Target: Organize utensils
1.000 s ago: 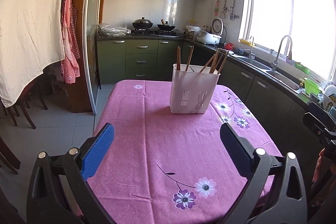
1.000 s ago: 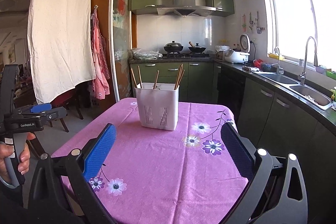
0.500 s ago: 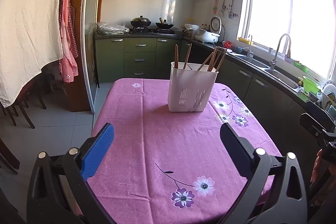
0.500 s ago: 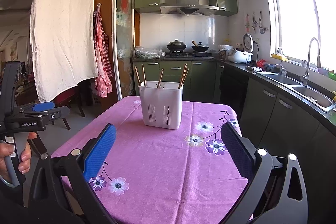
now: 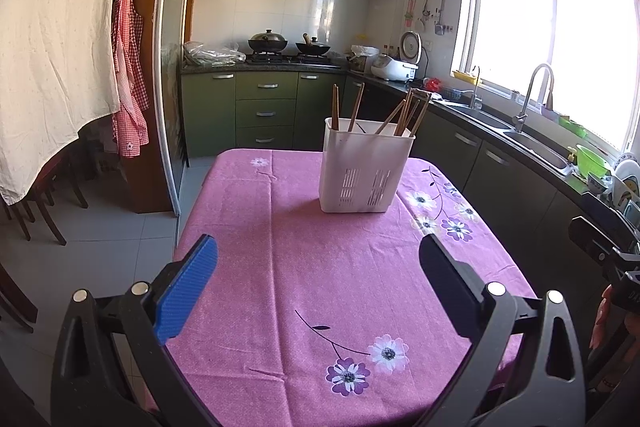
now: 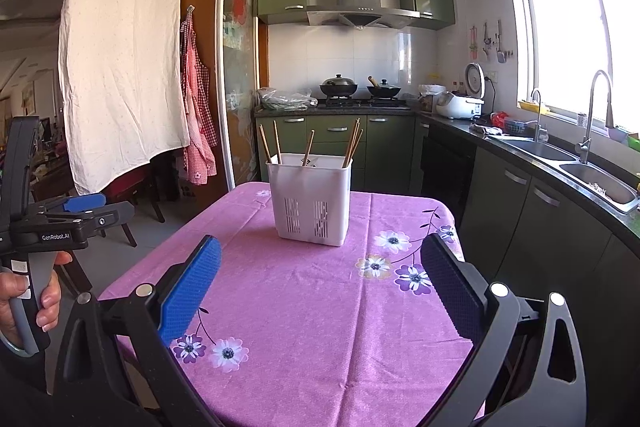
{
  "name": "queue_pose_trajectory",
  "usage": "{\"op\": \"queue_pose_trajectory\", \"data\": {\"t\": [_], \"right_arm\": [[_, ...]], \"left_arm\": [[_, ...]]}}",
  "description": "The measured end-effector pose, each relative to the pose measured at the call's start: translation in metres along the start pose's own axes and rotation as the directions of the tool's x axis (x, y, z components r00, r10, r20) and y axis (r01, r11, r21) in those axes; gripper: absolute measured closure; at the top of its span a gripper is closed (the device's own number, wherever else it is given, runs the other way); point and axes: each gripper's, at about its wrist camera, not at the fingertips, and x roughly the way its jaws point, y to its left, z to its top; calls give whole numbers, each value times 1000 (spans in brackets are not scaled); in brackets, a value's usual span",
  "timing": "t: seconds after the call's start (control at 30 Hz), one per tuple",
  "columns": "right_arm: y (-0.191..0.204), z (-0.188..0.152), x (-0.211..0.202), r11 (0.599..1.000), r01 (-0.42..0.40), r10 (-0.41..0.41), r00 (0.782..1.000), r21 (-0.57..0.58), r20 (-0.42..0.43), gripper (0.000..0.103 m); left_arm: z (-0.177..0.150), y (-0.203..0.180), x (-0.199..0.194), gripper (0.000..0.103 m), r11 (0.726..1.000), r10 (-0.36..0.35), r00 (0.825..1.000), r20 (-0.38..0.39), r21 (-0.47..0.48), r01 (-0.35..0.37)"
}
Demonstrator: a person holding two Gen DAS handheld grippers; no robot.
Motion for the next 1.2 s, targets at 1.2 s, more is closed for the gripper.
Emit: {"op": "queue_pose_trajectory", "data": {"t": [1.2], "right_arm": [[3, -3, 4, 1000, -18, 18, 1000, -1, -13, 5]], "left_arm": [[0, -2, -1, 7, 1000, 8, 1000, -2, -6, -8]]}}
